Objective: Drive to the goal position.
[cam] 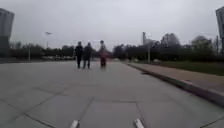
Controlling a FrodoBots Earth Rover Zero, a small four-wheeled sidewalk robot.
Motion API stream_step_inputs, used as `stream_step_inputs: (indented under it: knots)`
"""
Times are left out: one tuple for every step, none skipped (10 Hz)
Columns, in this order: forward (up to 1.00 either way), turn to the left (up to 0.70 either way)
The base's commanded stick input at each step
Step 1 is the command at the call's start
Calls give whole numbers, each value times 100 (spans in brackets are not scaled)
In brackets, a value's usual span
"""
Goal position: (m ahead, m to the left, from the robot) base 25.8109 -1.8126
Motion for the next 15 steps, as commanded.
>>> stream_step_inputs:
  knots:
    - [70, -6]
    - [70, -14]
    - [70, -28]
    - [70, -35]
    - [70, -35]
    - [70, -35]
    - [70, -35]
    - [70, -33]
    - [70, -23]
    - [70, -12]
    - [70, -4]
    - [70, -4]
    - [70, -4]
    - [70, -4]
    - [70, -4]
